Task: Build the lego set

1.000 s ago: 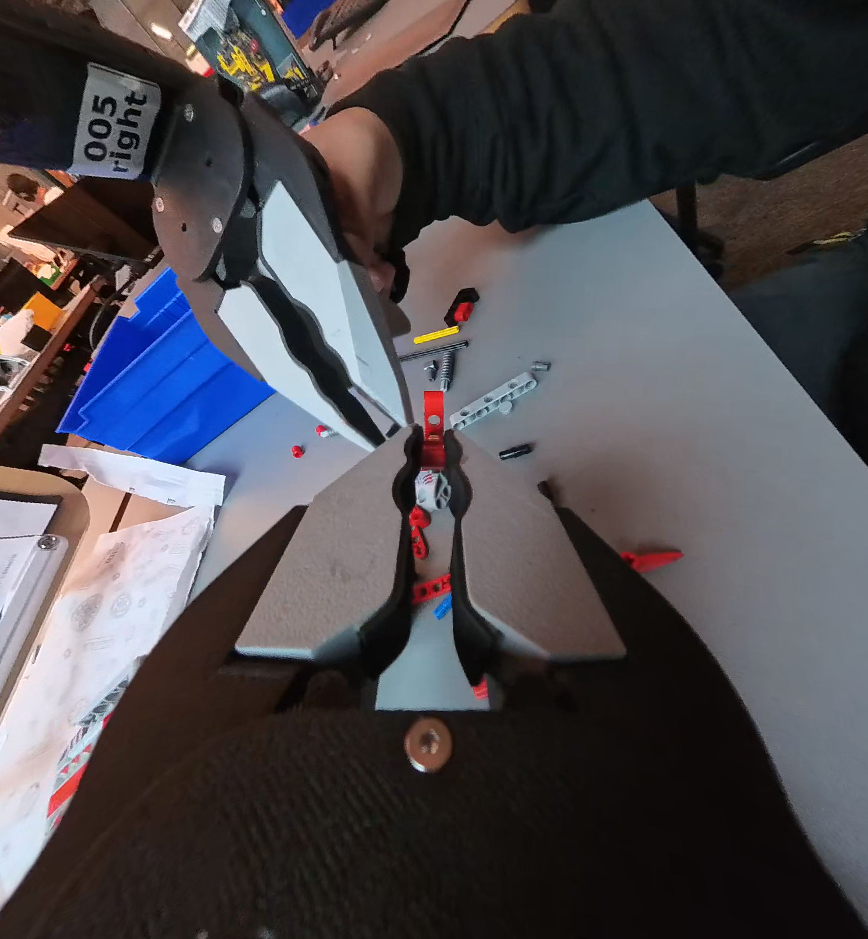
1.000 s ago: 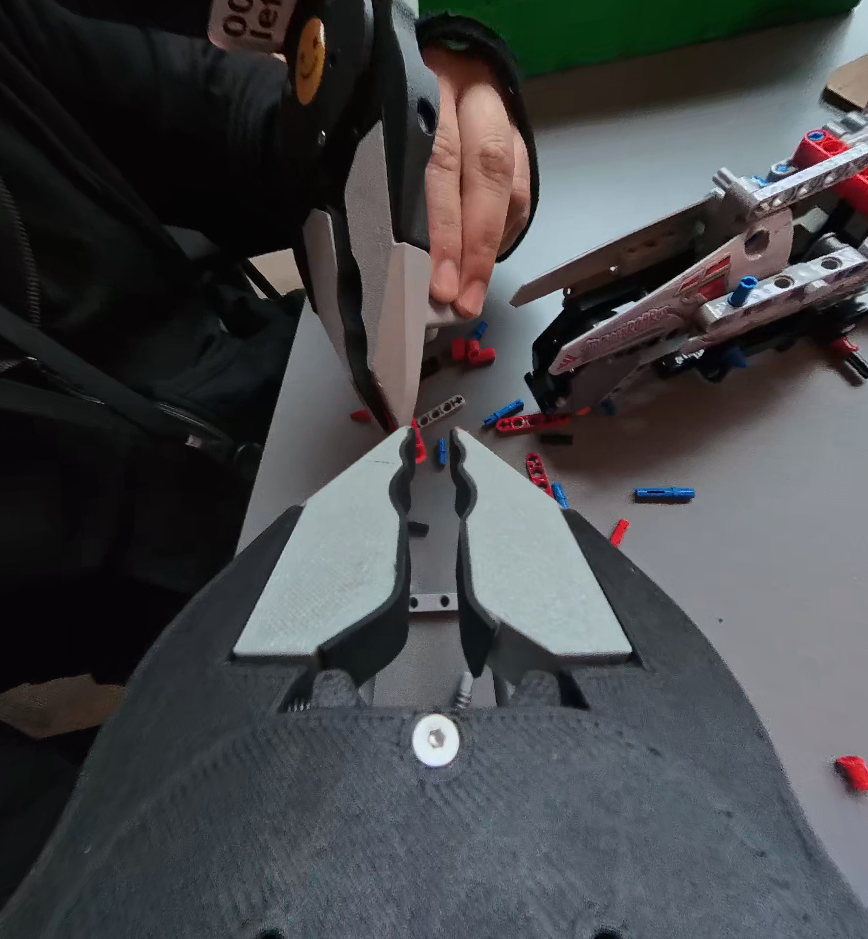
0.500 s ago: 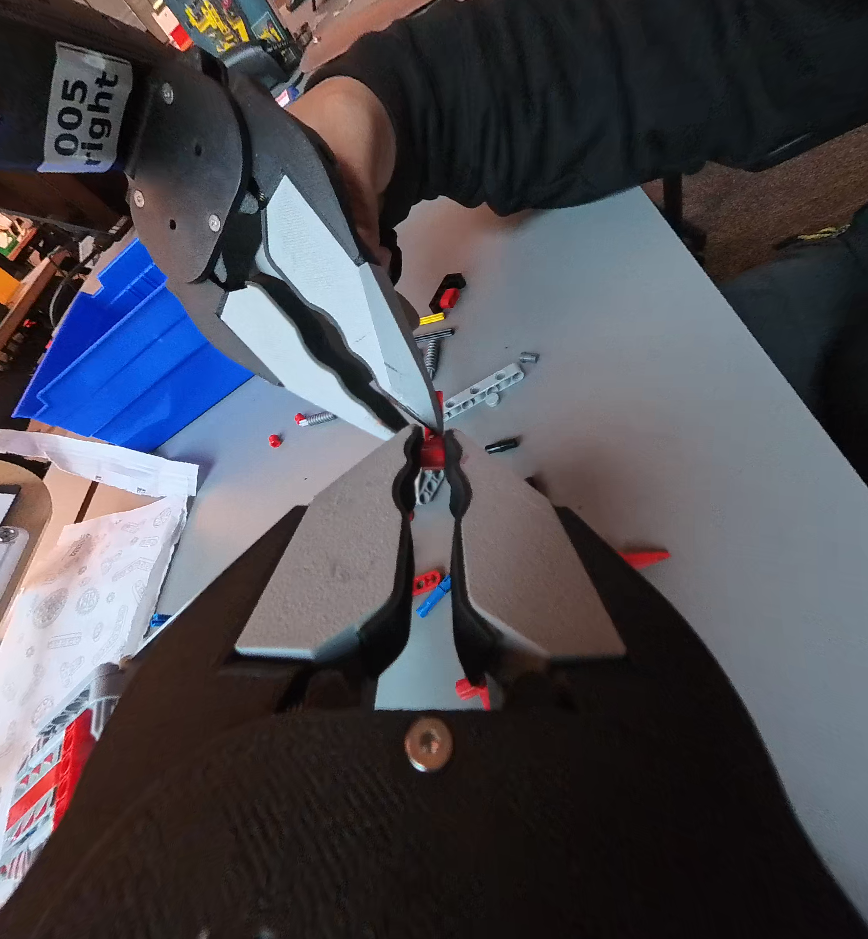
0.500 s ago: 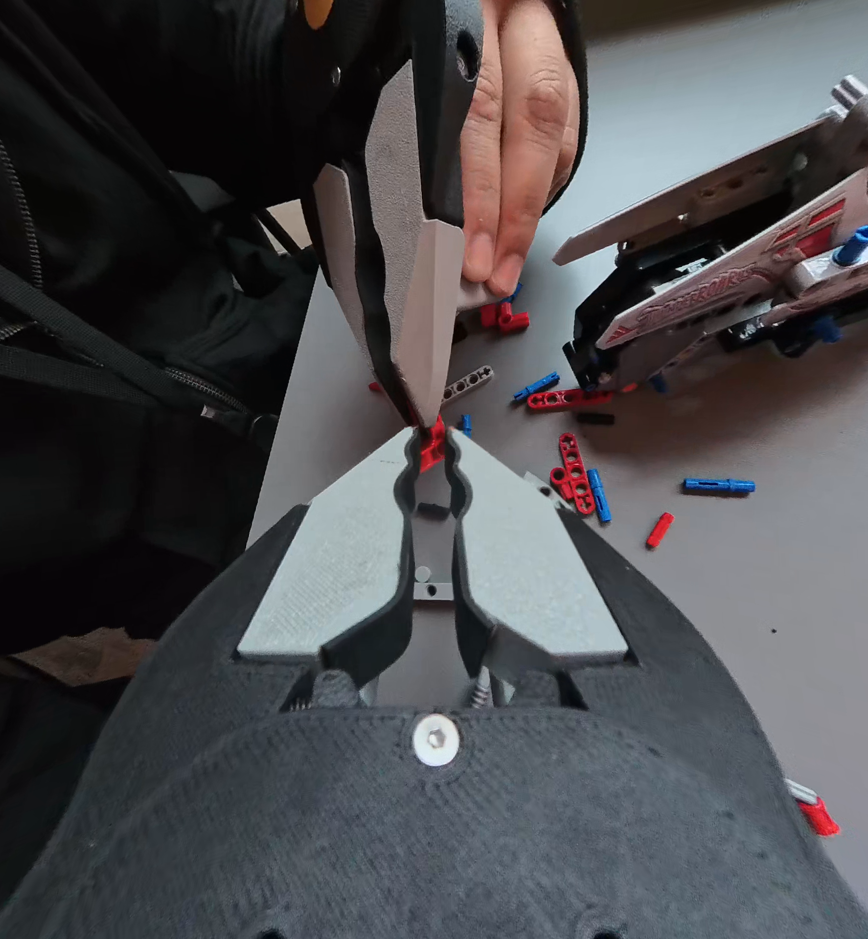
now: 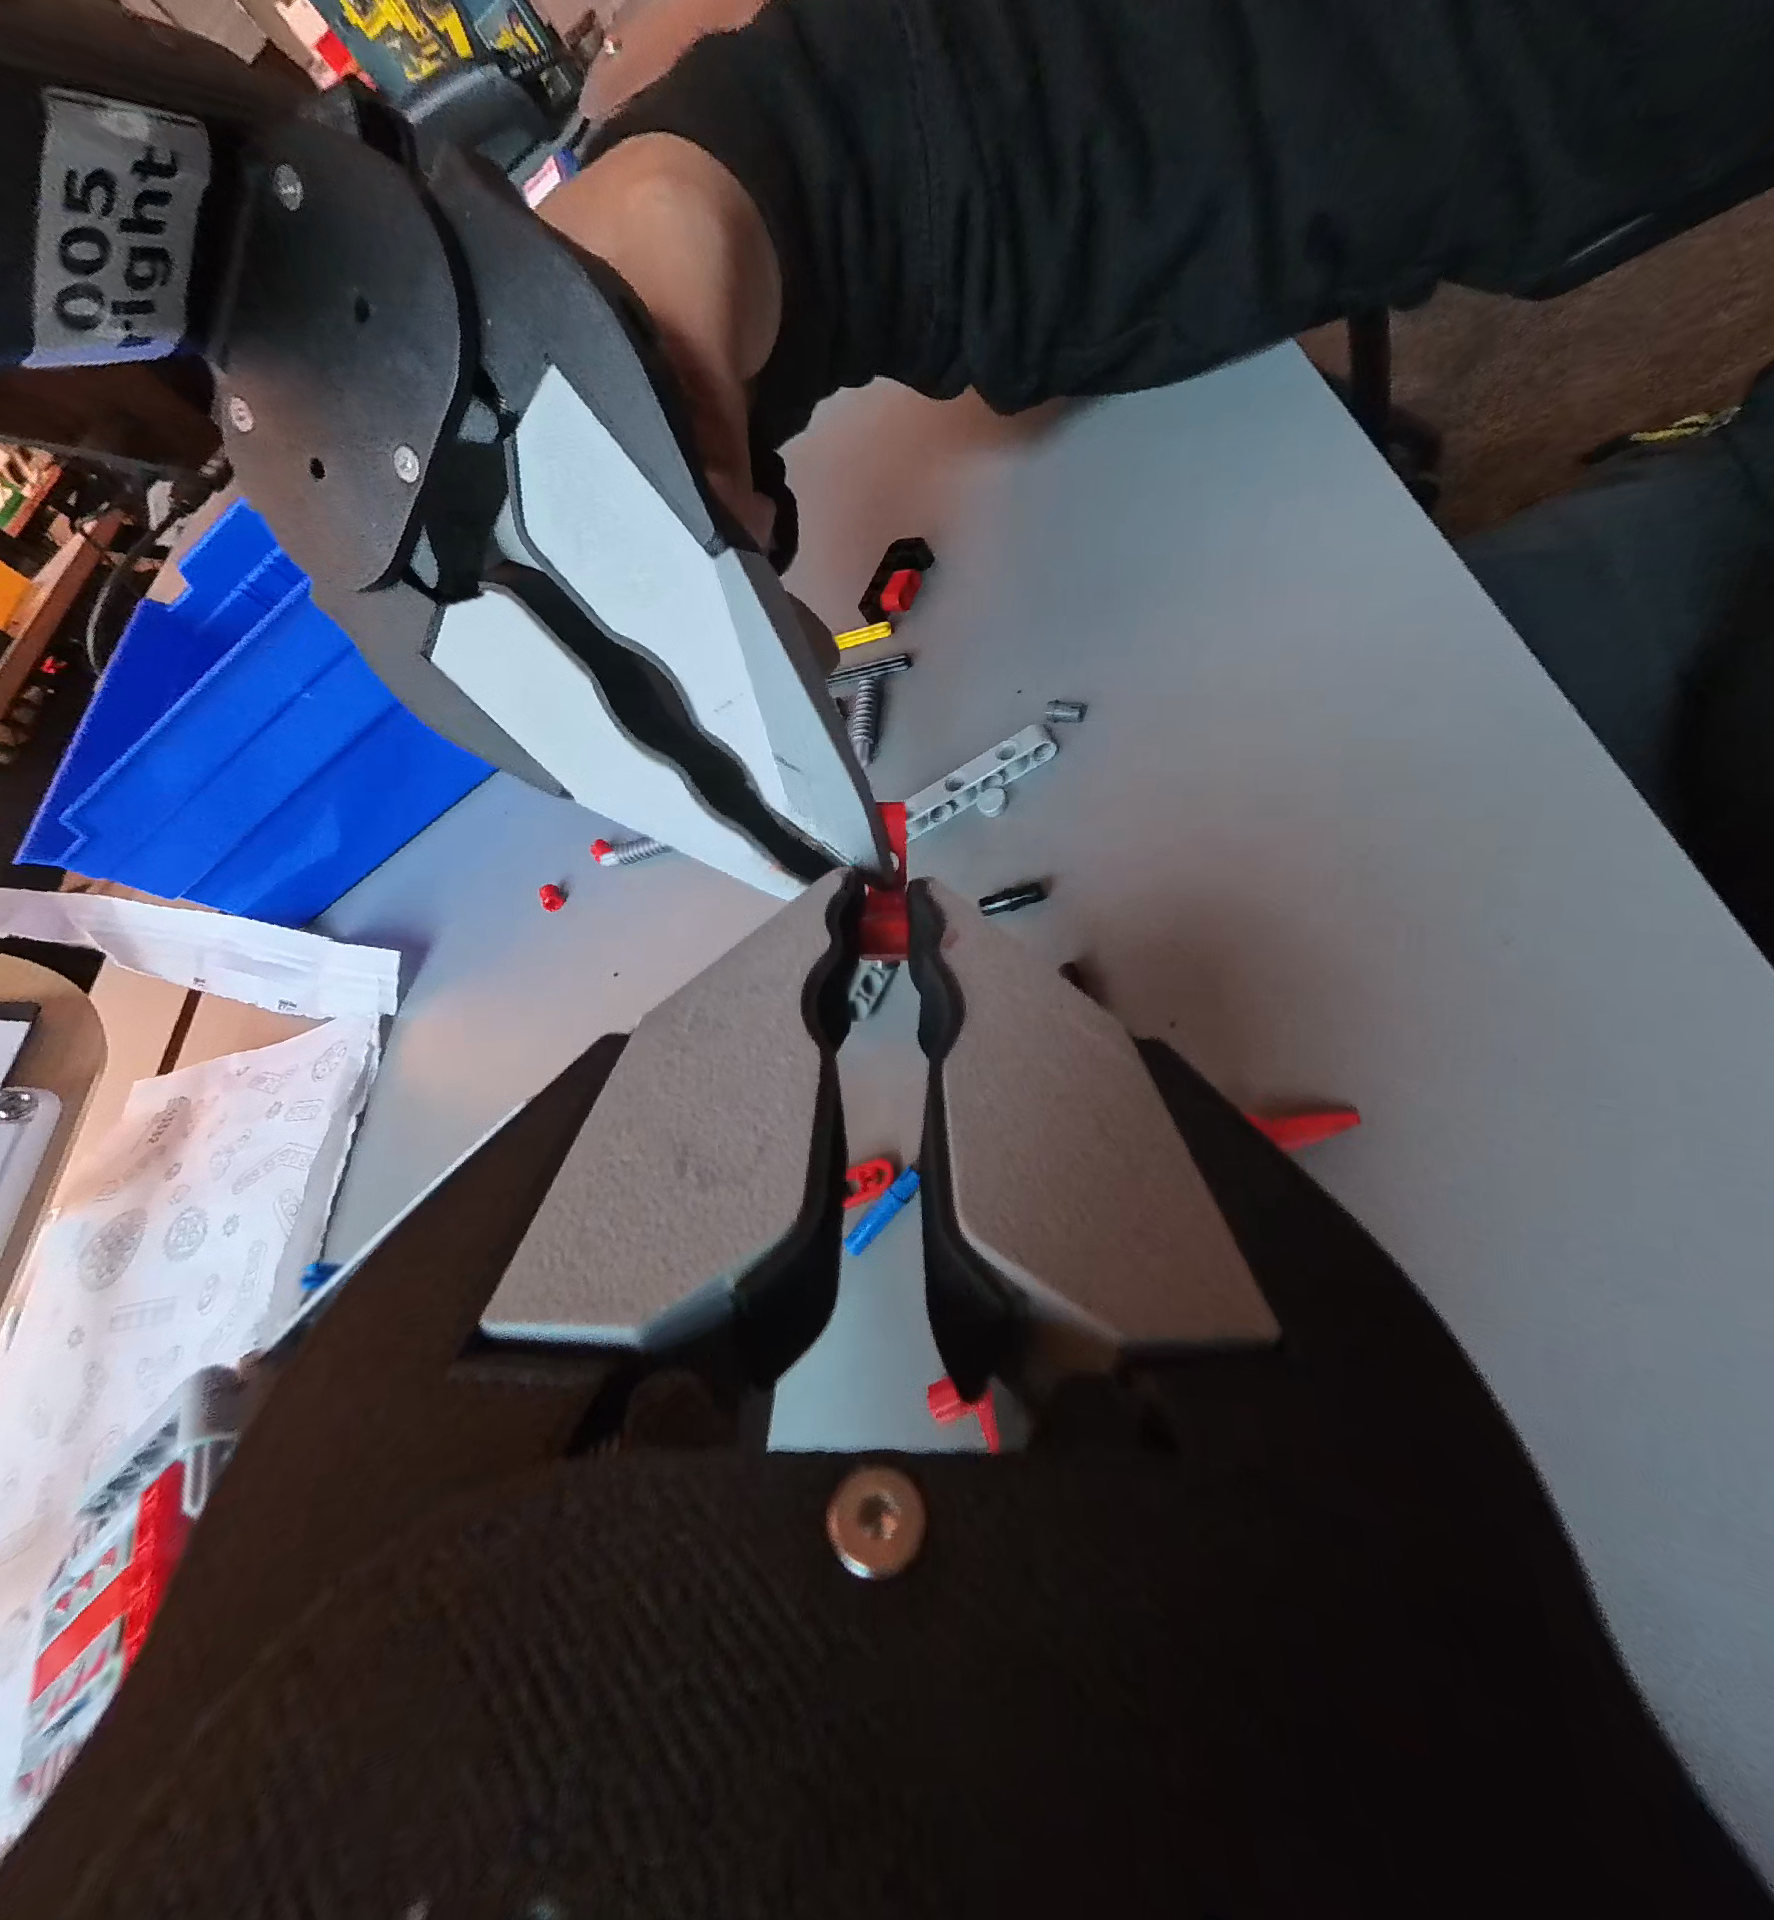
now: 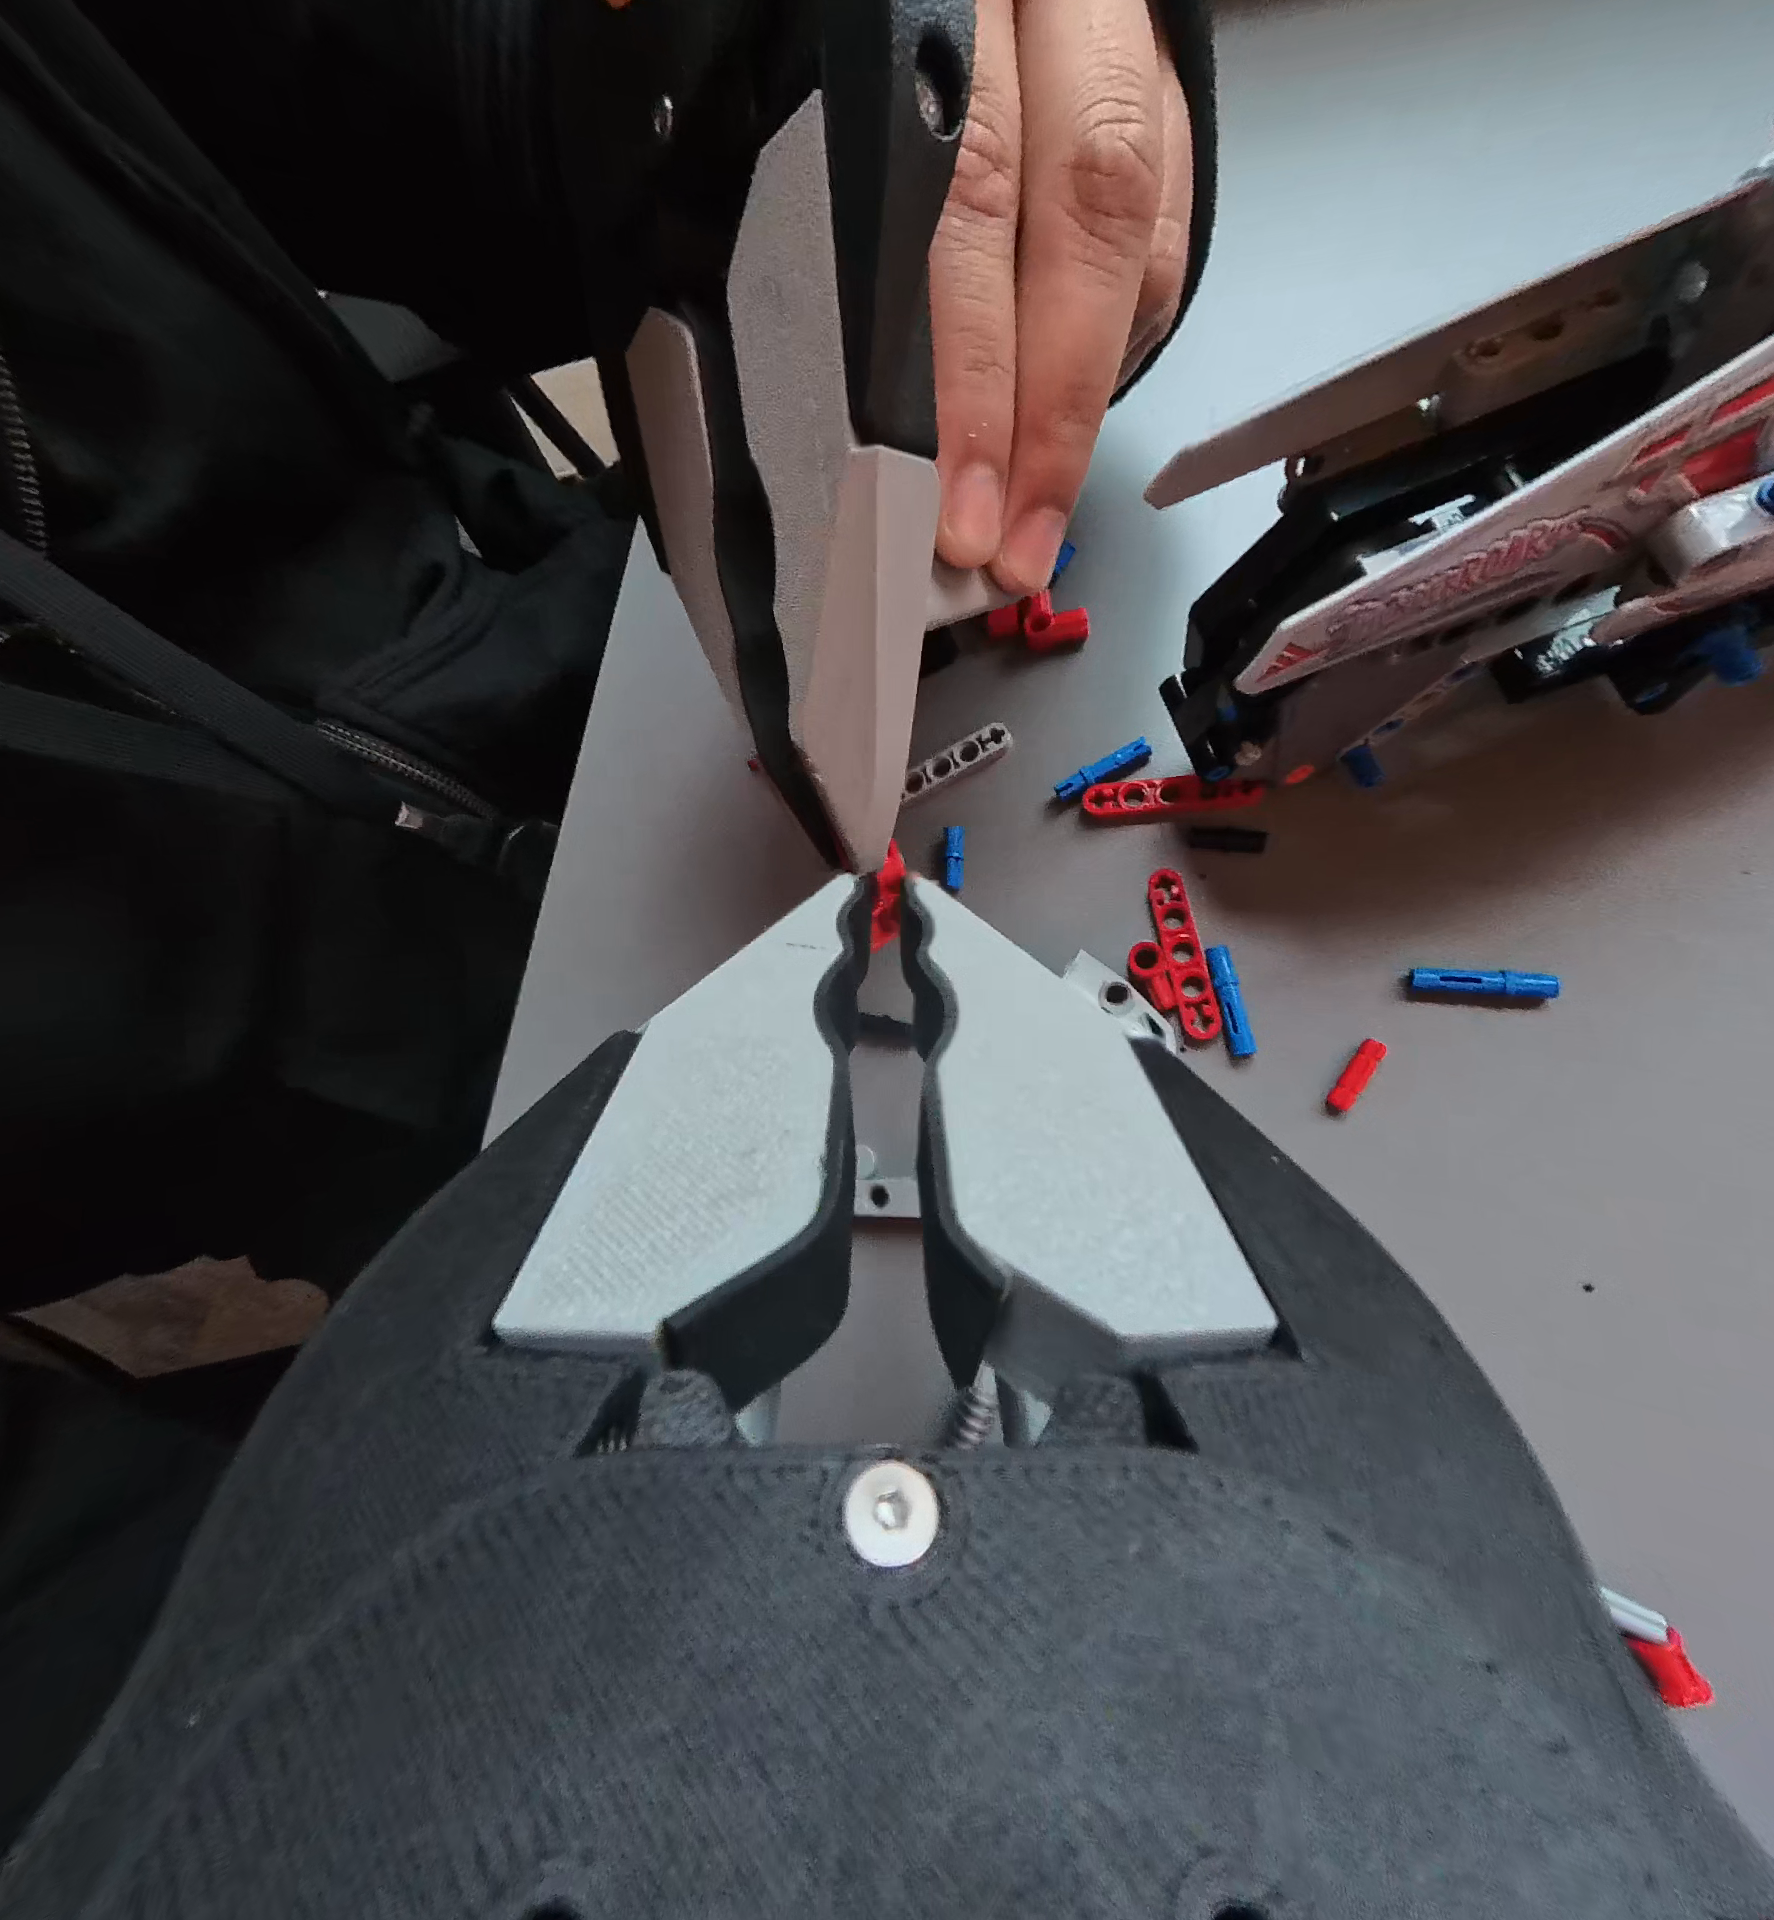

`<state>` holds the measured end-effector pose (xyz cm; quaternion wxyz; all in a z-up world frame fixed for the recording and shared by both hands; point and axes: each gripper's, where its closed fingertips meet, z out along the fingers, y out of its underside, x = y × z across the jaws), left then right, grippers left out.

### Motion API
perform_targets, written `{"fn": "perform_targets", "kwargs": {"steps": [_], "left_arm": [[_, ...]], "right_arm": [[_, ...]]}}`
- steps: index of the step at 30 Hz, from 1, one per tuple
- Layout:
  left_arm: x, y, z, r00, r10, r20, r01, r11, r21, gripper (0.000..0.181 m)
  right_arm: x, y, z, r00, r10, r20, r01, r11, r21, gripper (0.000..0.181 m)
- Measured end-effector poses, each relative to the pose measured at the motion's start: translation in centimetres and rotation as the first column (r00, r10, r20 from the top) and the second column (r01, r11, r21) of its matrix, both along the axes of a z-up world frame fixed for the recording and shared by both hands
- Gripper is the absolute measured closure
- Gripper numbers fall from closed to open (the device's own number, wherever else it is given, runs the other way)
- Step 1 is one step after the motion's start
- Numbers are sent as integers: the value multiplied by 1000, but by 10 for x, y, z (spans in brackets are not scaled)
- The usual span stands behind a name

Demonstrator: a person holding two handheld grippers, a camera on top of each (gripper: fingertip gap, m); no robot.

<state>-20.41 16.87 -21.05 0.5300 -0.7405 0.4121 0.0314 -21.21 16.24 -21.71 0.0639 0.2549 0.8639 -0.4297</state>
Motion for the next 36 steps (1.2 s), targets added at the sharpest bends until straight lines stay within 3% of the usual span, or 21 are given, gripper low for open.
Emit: {"fn": "perform_targets", "kwargs": {"steps": [6,10,13,19,24,27,36], "left_arm": [[-3,-1,14,999,9,38,-11,999,50,175],[-7,-1,9,999,31,-9,-31,998,45,175],[-9,-1,17,999,43,30,-45,997,65,176],[-16,1,3,996,86,23,-86,996,-6,176],[-22,0,18,987,96,130,-99,995,18,176],[-24,1,17,986,110,129,-113,994,14,176],[-23,-2,29,978,77,193,-89,995,53,176]], "right_arm": [[-3,-3,15,999,-12,-36,9,997,-76,181],[-6,-3,10,999,-30,-44,29,999,-26,181],[-9,-3,18,994,-45,-97,44,999,-20,181],[-18,0,3,978,-55,-203,90,982,168,181],[-25,-1,16,926,-33,-376,117,972,202,181],[-29,1,15,898,-15,-439,145,953,265,181],[-30,-3,25,894,-46,-445,126,980,152,181]]}}
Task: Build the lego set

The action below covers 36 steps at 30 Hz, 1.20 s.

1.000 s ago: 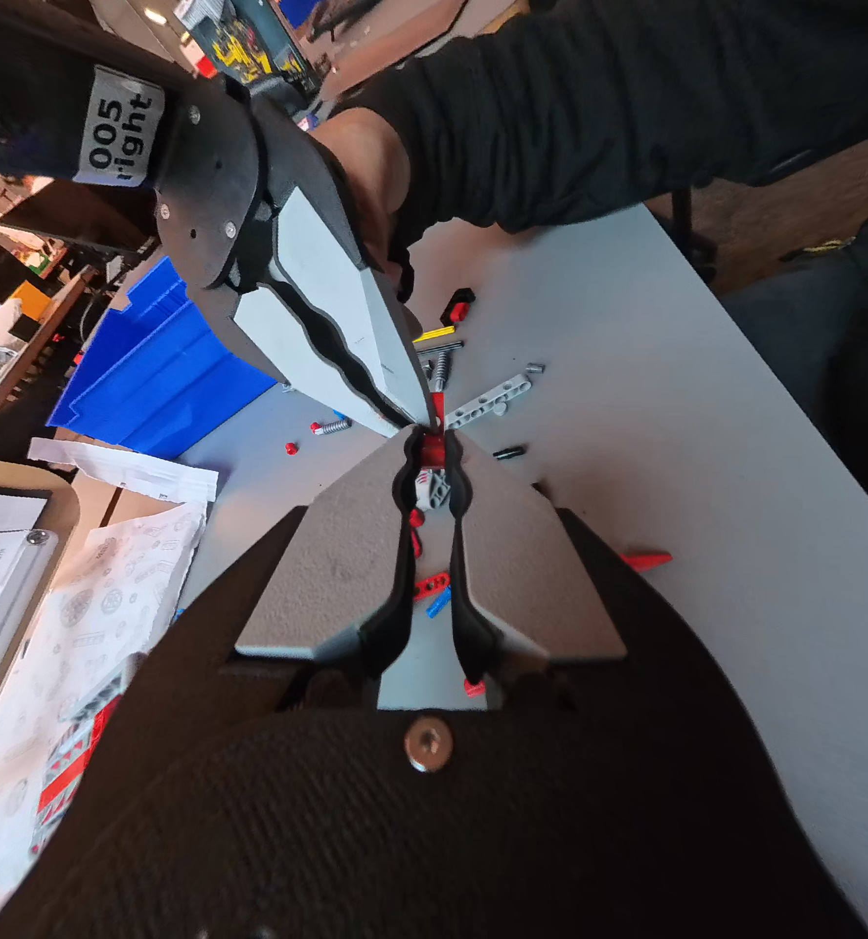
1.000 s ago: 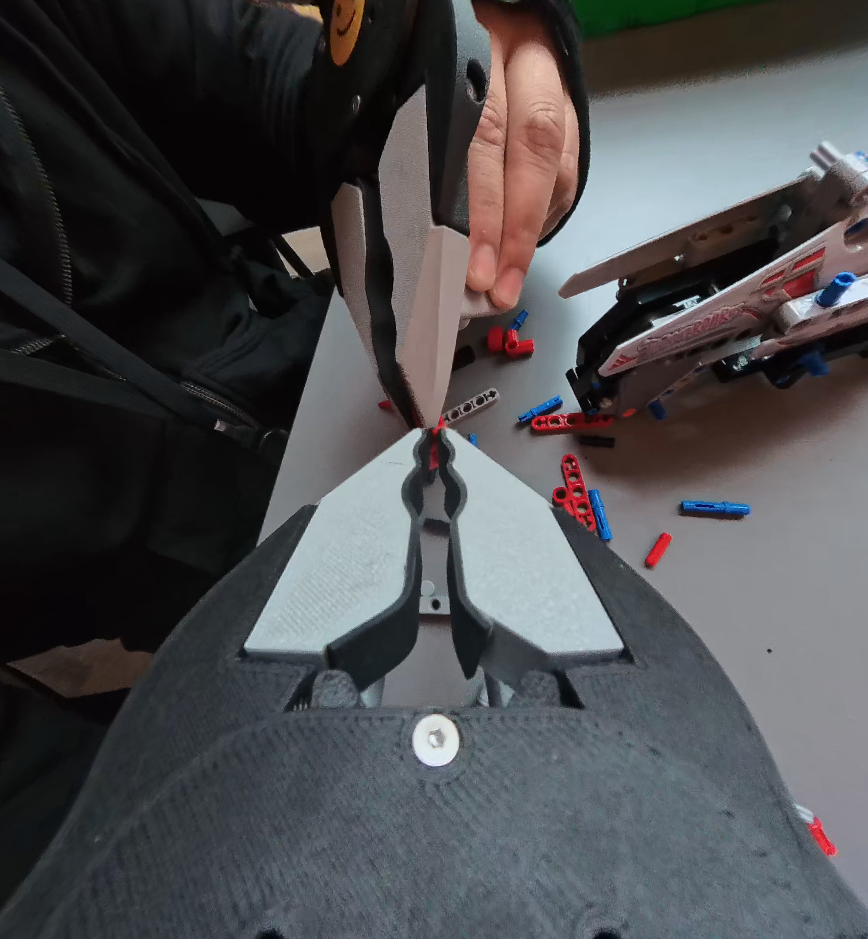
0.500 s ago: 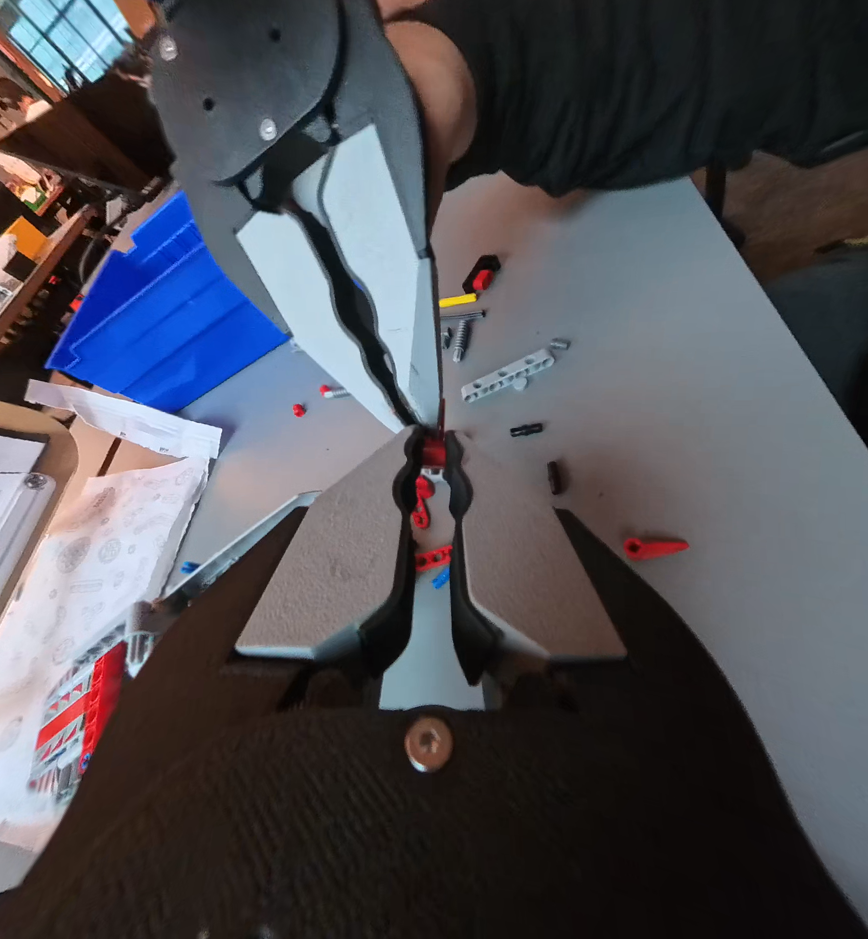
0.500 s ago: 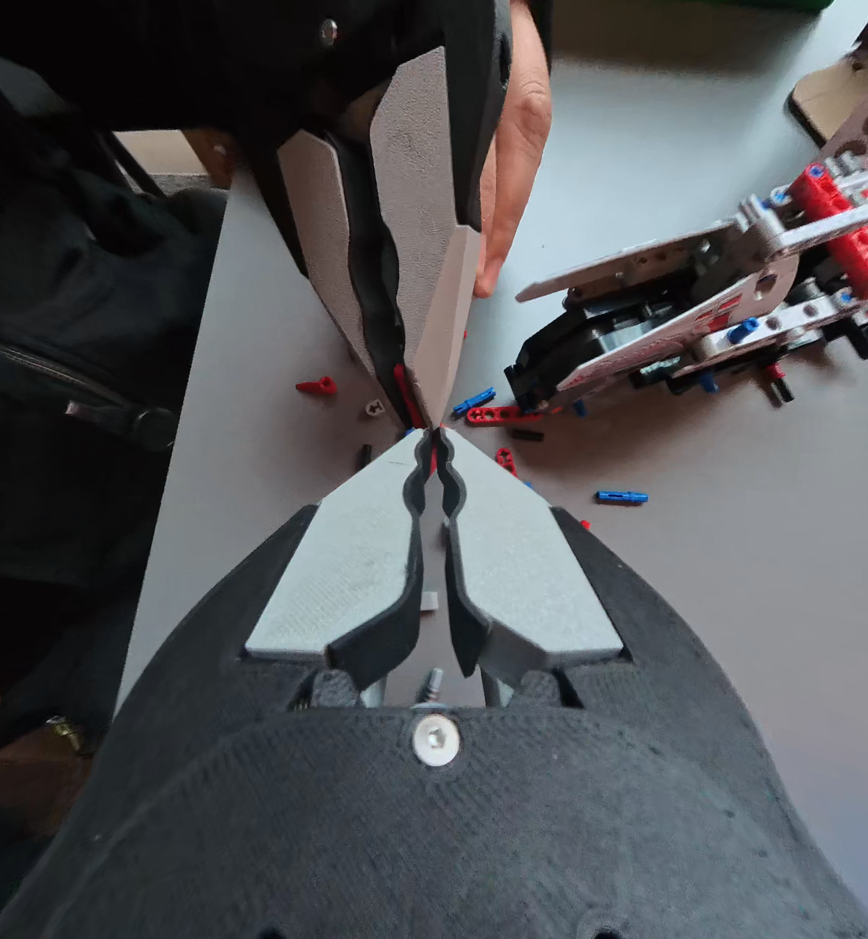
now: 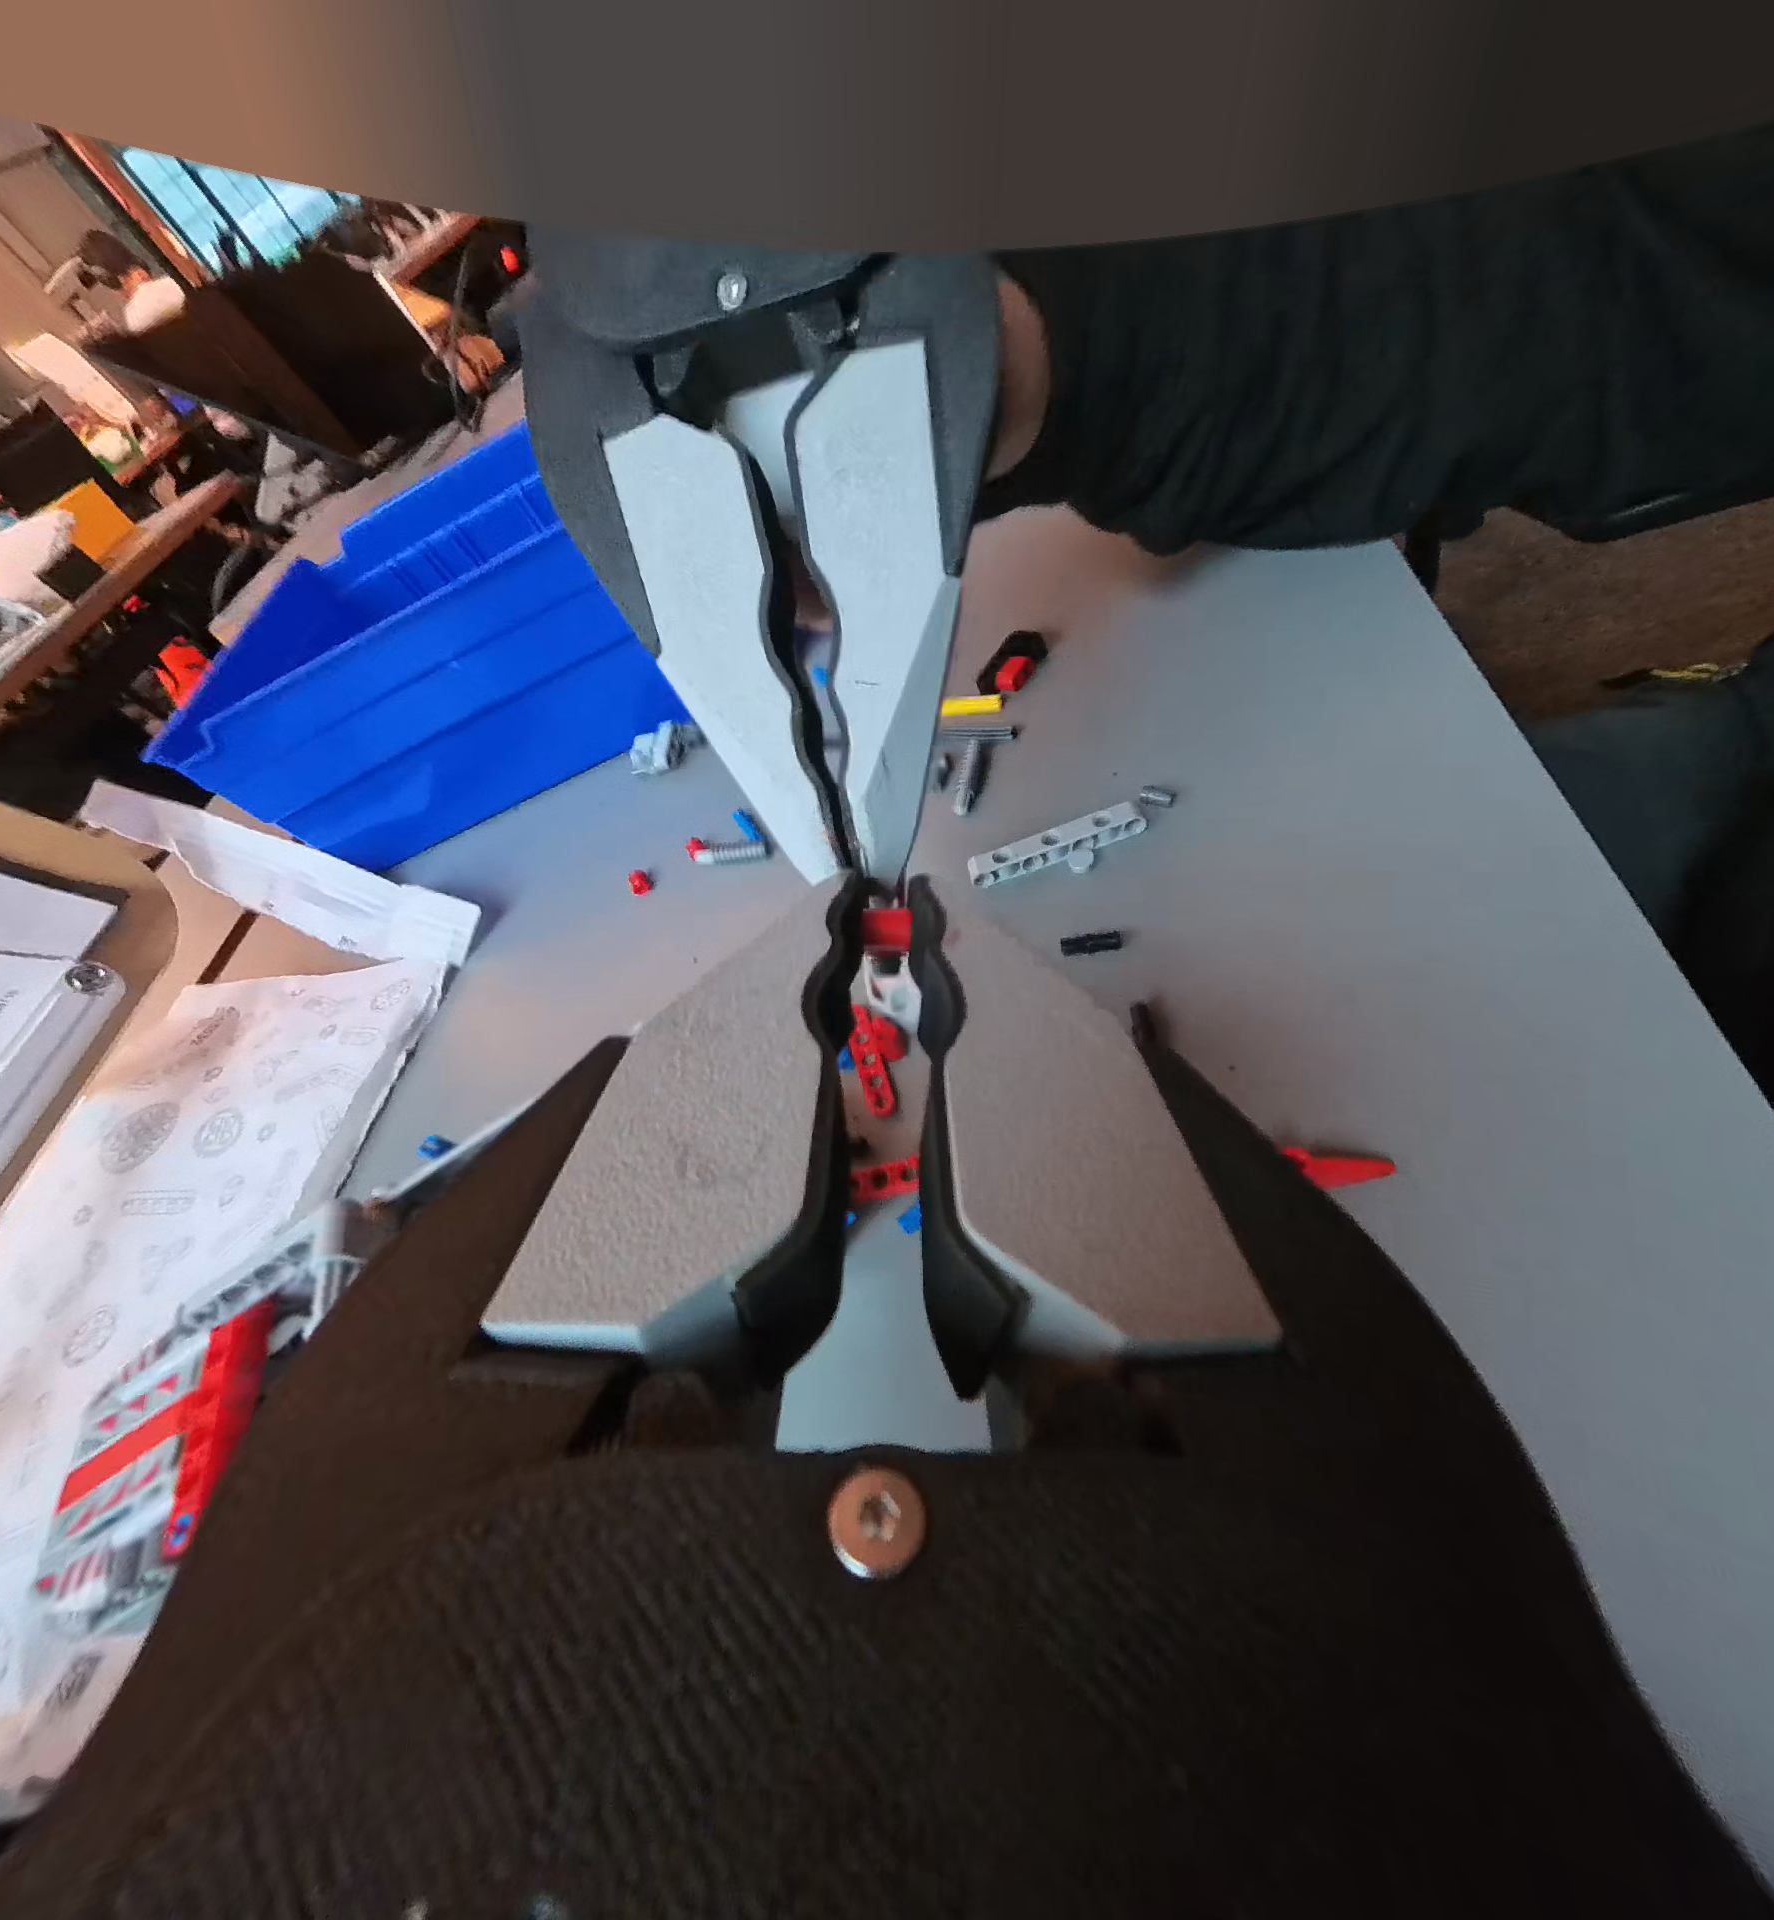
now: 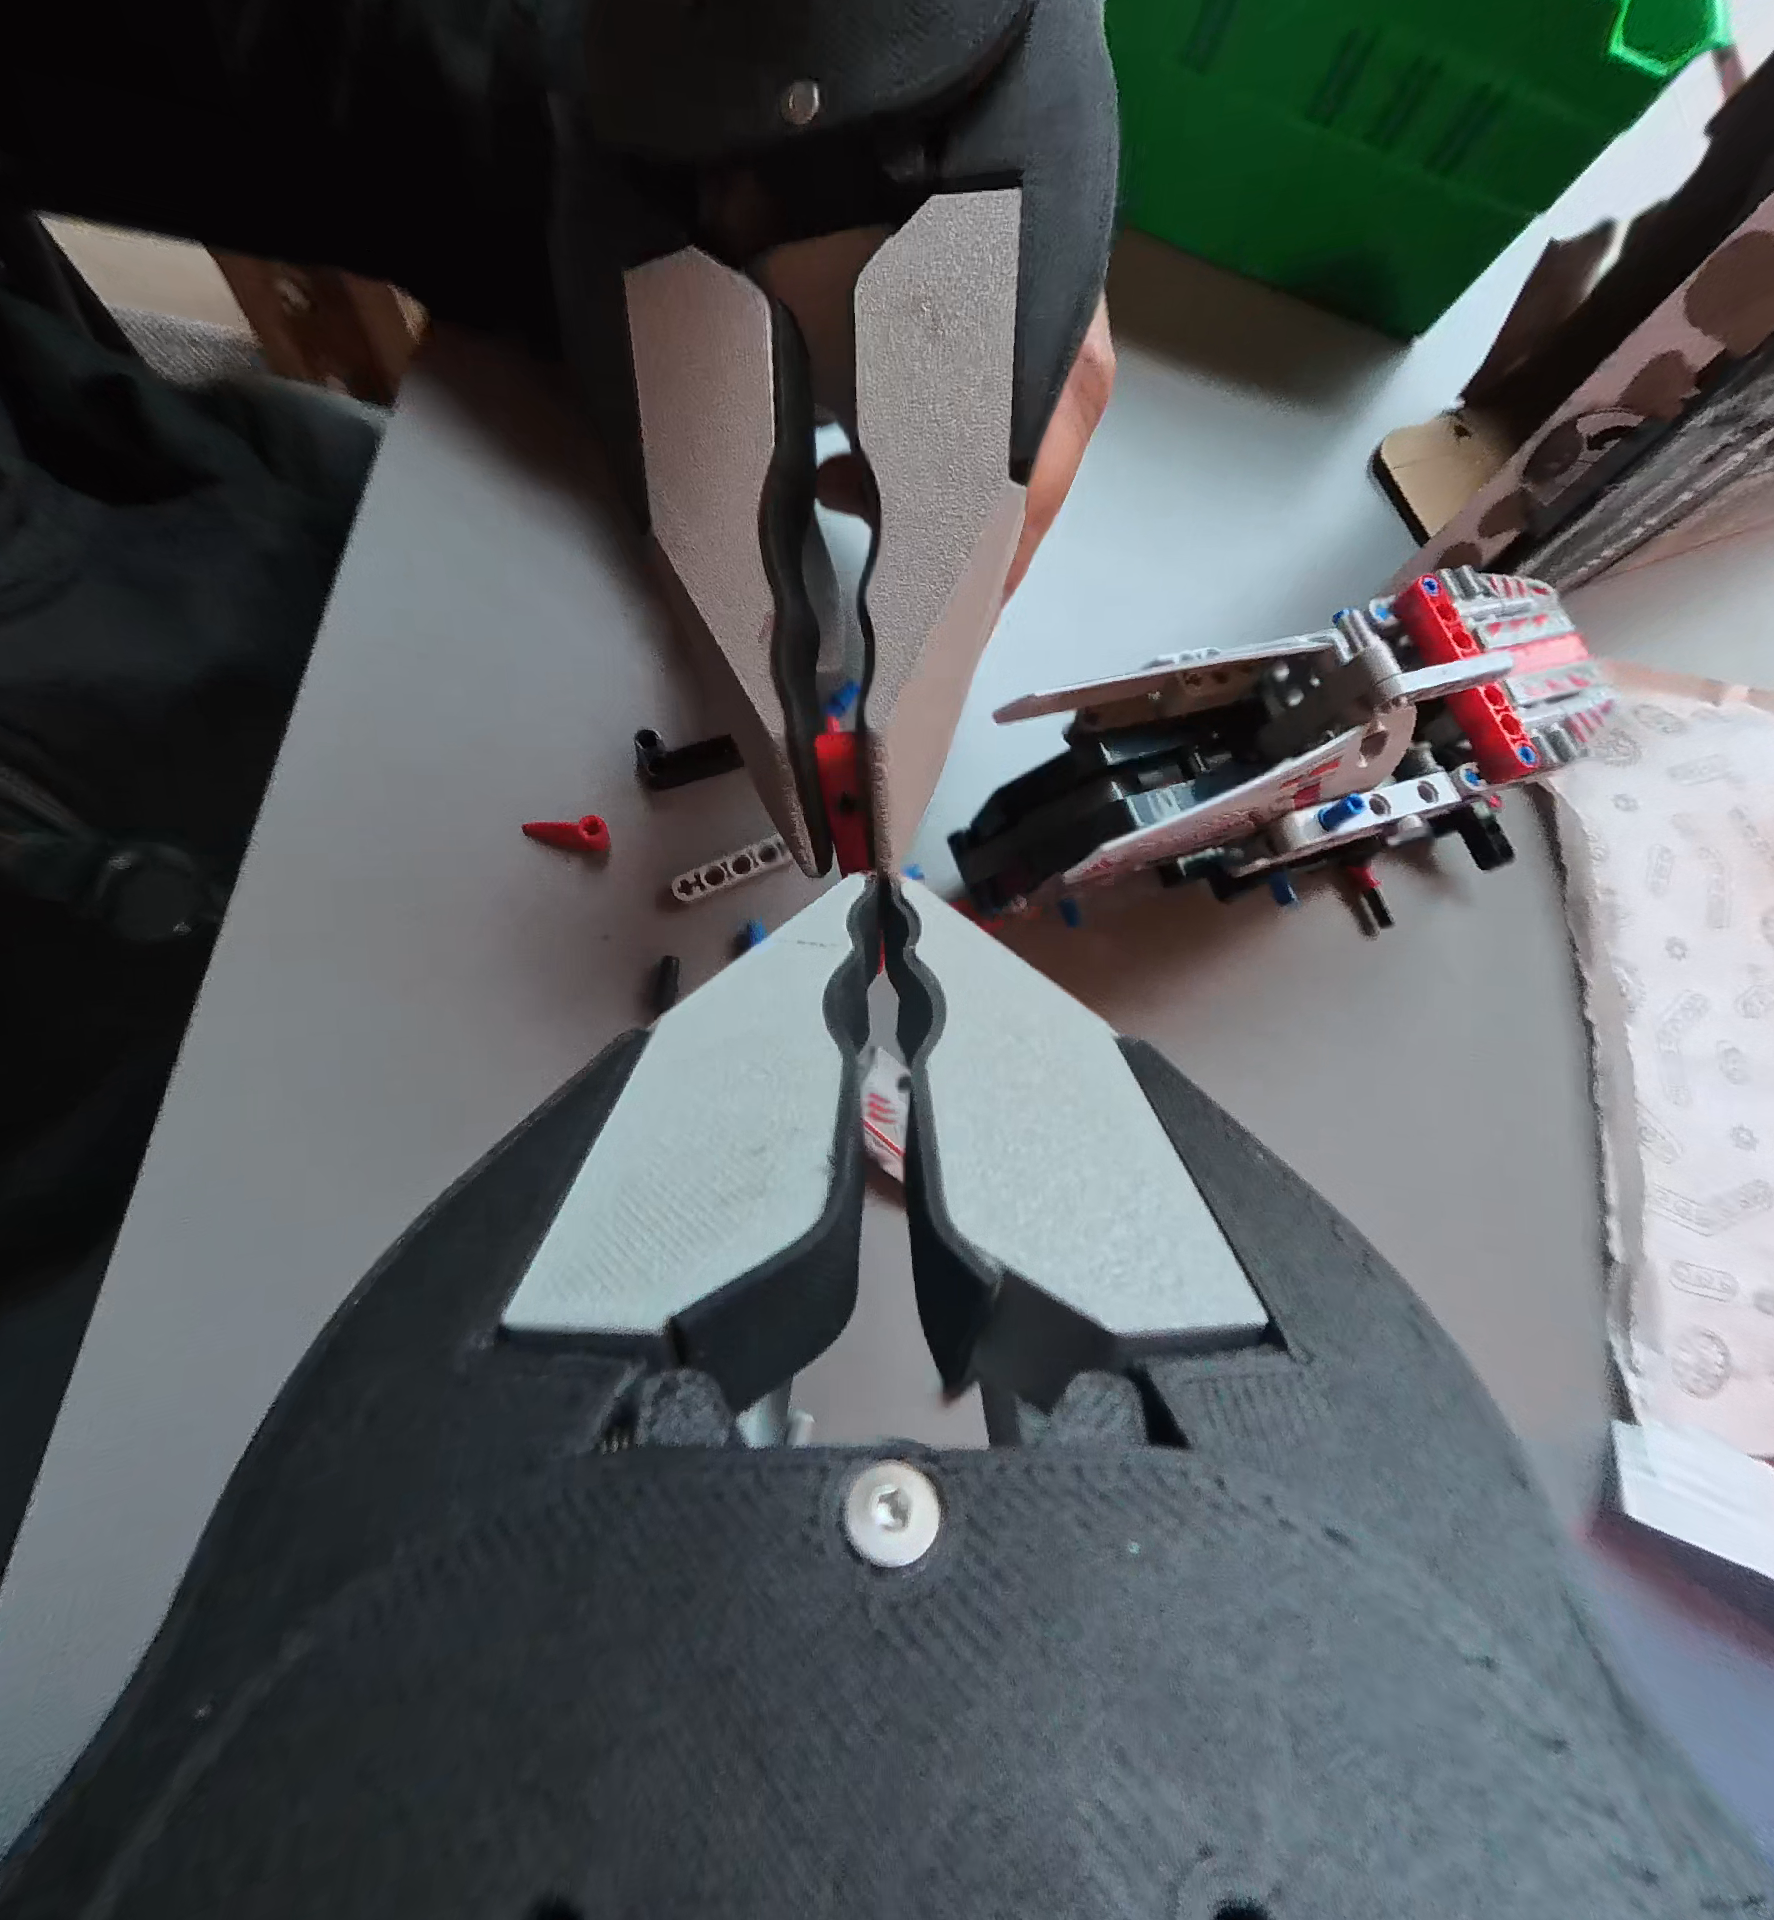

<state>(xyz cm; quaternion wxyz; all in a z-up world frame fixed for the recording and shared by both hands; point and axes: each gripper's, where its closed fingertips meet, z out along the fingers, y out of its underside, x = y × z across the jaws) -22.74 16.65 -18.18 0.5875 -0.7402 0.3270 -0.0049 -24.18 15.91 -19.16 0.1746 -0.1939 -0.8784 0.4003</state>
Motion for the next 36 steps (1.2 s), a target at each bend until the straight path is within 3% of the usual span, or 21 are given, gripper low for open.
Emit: {"fn": "perform_targets", "kwargs": {"steps": [3,6,14,17,19,20,22,24,26,32,36], "left_arm": [[3,-3,19,999,-40,29,37,995,94,175],[6,-3,19,999,-40,-7,41,991,126,175],[4,-3,26,999,-38,29,33,988,152,175],[-2,-3,35,995,-23,99,6,985,174,176],[-15,1,44,975,25,220,-63,983,170,175],[-23,4,48,945,43,324,-93,986,140,175],[-38,10,51,812,90,577,-134,990,34,175],[-44,11,53,660,80,747,-91,996,-26,175],[-50,12,51,571,83,817,-65,996,-56,175],[-47,11,53,438,49,898,26,997,-67,175],[-47,12,53,397,49,916,45,996,-73,175]], "right_arm": [[1,2,25,999,24,28,-17,974,-228,181],[5,11,36,997,50,67,-25,942,-335,181],[1,10,35,999,33,35,-20,946,-322,172],[4,9,47,997,35,-64,-54,943,-328,169],[-1,11,49,997,4,-76,-30,940,-339,159],[-5,12,49,998,-18,-64,-6,935,-354,151],[-14,12,49,997,-65,-50,41,924,-380,139],[-22,13,45,992,-111,-59,83,928,-363,147],[-28,16,41,987,-154,-52,127,929,-349,155],[-34,14,47,988,-152,34,150,867,-475,161],[-32,12,51,989,-118,86,145,832,-535,172]]}}
